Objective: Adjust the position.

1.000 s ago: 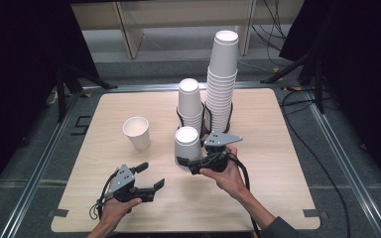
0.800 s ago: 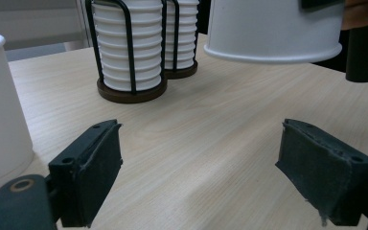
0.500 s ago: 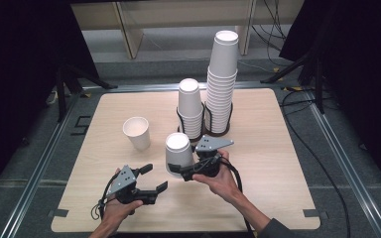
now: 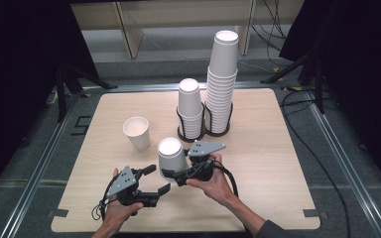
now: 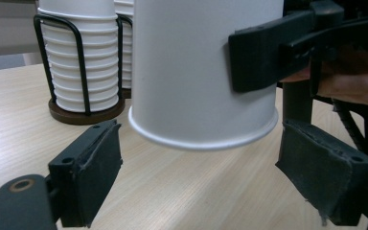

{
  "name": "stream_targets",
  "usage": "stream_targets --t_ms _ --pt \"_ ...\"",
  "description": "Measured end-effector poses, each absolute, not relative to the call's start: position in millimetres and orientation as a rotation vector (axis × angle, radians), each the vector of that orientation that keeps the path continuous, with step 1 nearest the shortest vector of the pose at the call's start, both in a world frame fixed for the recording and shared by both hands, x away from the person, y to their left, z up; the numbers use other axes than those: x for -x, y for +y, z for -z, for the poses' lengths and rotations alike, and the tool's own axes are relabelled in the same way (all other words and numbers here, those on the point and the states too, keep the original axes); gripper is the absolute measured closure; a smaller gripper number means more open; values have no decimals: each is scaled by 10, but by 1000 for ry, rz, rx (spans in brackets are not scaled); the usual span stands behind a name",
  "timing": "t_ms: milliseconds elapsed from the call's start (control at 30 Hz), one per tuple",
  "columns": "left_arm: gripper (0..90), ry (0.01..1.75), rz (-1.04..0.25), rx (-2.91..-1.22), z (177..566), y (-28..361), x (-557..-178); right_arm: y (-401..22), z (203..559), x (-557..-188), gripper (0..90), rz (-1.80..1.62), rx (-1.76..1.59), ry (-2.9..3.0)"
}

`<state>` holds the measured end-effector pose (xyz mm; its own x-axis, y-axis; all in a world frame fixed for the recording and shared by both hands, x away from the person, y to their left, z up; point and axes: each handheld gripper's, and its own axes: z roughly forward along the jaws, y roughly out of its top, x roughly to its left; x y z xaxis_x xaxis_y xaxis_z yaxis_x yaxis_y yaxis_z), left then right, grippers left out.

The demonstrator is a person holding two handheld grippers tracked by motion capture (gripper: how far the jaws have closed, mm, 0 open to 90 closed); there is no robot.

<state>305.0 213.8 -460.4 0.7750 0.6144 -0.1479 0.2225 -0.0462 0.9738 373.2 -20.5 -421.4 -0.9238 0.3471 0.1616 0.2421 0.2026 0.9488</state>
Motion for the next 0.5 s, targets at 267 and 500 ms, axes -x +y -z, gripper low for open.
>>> stream_targets --t_ms 267,500 --pt "96 711 -366 -1649 4602 2129 -3046 -78 4264 -3666 180 -1864 -560 2360" --pt "29 729 -370 -1636 4613 2095 -3052 -7 4272 -3618 180 -1872 -541 2353"
